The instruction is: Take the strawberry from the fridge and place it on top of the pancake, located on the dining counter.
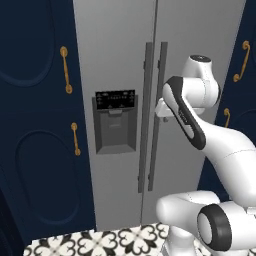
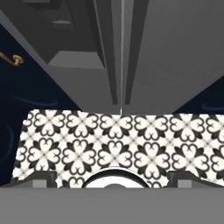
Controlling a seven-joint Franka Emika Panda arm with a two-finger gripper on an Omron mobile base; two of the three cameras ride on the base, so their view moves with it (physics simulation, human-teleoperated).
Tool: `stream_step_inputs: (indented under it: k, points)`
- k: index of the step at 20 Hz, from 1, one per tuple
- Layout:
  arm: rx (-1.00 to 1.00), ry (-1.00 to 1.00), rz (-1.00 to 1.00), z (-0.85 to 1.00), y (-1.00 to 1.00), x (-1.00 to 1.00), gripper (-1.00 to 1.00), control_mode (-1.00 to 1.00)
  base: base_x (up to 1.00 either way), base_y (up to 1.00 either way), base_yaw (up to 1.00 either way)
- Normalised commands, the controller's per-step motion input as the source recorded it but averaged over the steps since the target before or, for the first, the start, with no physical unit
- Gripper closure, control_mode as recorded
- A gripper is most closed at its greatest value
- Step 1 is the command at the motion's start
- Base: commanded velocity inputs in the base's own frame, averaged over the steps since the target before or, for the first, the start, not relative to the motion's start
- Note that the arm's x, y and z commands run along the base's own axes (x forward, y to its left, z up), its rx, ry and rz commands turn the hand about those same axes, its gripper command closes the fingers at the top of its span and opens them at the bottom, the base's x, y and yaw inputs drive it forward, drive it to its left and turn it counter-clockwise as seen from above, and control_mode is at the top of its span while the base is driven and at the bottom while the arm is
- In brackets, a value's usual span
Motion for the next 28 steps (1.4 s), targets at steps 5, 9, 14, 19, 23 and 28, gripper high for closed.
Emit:
stream_step_inputs:
  k: [5,9,14,19,23,28]
  points:
    - [-0.02,-0.27,-0.14,0.00,0.01,0.76,-1.00,-1.00,0.00,0.00,0.00]
    - [0.00,-0.42,-0.10,0.06,-0.13,0.74,-1.00,-1.00,0.00,0.00,0.00]
    - [0.01,-0.24,-0.02,0.00,-0.23,0.69,-1.00,-1.00,0.00,0.00,0.00]
    - [0.00,-0.12,0.00,0.00,-0.07,0.67,-1.00,-1.00,0.00,0.00,0.00]
    - [0.00,0.00,0.01,0.00,-0.16,0.34,-1.00,-1.00,0.00,0.00,0.00]
    - [0.00,0.02,0.00,0.05,-0.06,0.40,-1.00,-1.00,0.00,0.00,0.00]
